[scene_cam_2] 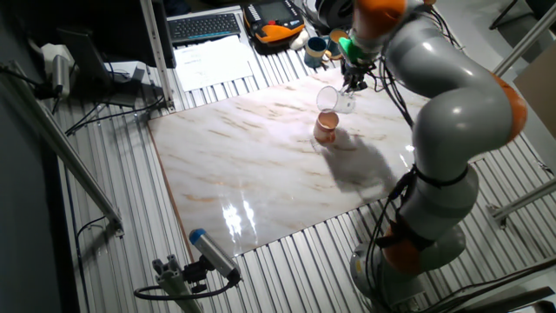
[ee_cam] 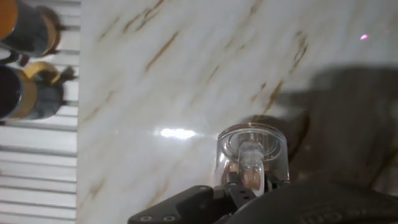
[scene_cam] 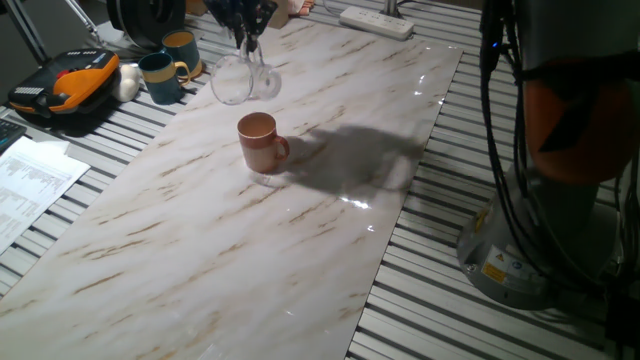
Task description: Pour the water from one cup into another empty cup
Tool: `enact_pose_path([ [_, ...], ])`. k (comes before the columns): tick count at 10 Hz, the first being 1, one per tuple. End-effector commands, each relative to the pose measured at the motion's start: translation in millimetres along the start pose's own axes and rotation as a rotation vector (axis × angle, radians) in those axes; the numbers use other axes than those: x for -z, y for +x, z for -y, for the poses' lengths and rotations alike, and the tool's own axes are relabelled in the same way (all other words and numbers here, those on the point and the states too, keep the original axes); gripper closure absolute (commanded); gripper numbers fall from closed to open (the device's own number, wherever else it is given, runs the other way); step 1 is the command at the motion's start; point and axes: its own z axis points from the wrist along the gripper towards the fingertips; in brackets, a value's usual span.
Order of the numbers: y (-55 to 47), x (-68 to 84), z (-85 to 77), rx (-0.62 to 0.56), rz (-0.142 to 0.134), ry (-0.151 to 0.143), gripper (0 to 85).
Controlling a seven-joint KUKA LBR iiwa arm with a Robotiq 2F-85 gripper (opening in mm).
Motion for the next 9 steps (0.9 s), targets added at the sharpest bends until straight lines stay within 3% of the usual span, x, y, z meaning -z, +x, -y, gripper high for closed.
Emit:
enact_pose_path([
  [1, 2.9, -0.8, 1.2, -0.01, -0.109, -0.03, 85.0],
  [4, 5.2, -0.9, 2.7, -0.039, -0.234, -0.157, 85.0],
  [6, 7.9, -4.0, 2.5, -0.047, -0.265, -0.19, 85.0],
  [7, 11.3, -7.0, 2.5, -0.046, -0.266, -0.187, 85.0],
  [9, 21.2, -14.0, 4.9, -0.025, -0.232, -0.134, 85.0],
])
